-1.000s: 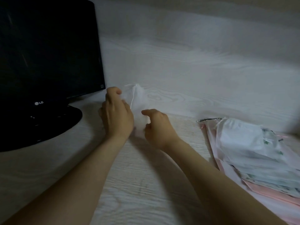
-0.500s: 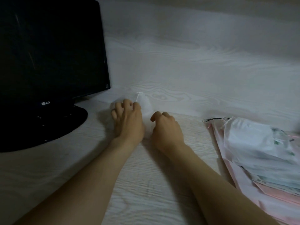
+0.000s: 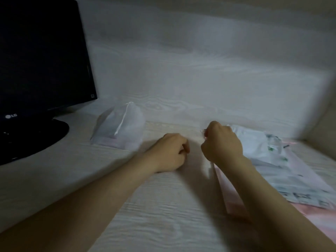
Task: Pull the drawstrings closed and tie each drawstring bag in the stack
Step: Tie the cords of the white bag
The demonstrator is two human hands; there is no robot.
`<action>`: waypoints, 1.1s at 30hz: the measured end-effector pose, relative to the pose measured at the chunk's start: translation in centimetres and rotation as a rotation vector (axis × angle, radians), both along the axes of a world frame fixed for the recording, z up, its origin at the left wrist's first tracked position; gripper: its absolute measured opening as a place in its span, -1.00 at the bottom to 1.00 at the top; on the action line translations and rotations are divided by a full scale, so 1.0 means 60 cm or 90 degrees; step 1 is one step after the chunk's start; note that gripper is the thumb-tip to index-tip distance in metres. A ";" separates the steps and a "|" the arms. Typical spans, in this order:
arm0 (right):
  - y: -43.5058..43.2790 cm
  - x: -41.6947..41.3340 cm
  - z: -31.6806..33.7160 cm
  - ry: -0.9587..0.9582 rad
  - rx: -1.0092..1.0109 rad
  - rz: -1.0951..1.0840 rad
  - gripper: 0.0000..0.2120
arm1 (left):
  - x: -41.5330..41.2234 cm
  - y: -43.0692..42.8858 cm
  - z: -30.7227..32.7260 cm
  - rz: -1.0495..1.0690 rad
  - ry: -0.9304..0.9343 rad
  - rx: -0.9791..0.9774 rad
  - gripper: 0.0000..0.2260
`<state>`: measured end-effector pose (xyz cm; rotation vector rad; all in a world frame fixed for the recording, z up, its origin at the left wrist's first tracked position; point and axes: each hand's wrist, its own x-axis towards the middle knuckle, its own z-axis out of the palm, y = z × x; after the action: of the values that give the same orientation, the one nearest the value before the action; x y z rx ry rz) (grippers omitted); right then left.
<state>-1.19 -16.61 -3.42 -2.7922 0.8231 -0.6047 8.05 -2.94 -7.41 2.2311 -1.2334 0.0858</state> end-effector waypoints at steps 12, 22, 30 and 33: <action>-0.042 -0.025 -0.033 0.069 0.007 -0.084 -0.70 | 0.009 -0.068 -0.049 -0.031 -0.032 -0.059 -0.79; -0.023 -0.034 -0.016 0.059 -0.005 -0.101 -0.80 | 0.003 -0.055 -0.049 -0.048 0.000 -0.088 -0.80; -0.027 -0.031 -0.016 -0.037 -0.029 -0.132 -0.71 | 0.006 -0.052 -0.049 -0.047 0.009 -0.091 -0.80; -0.029 -0.023 -0.019 -0.096 -0.078 -0.111 -0.75 | 0.007 -0.050 -0.051 -0.030 0.036 -0.113 -0.80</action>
<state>-2.57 -18.36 -4.54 -2.7562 1.0374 -0.9111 8.48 -5.94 -10.49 2.0377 -1.1998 0.1076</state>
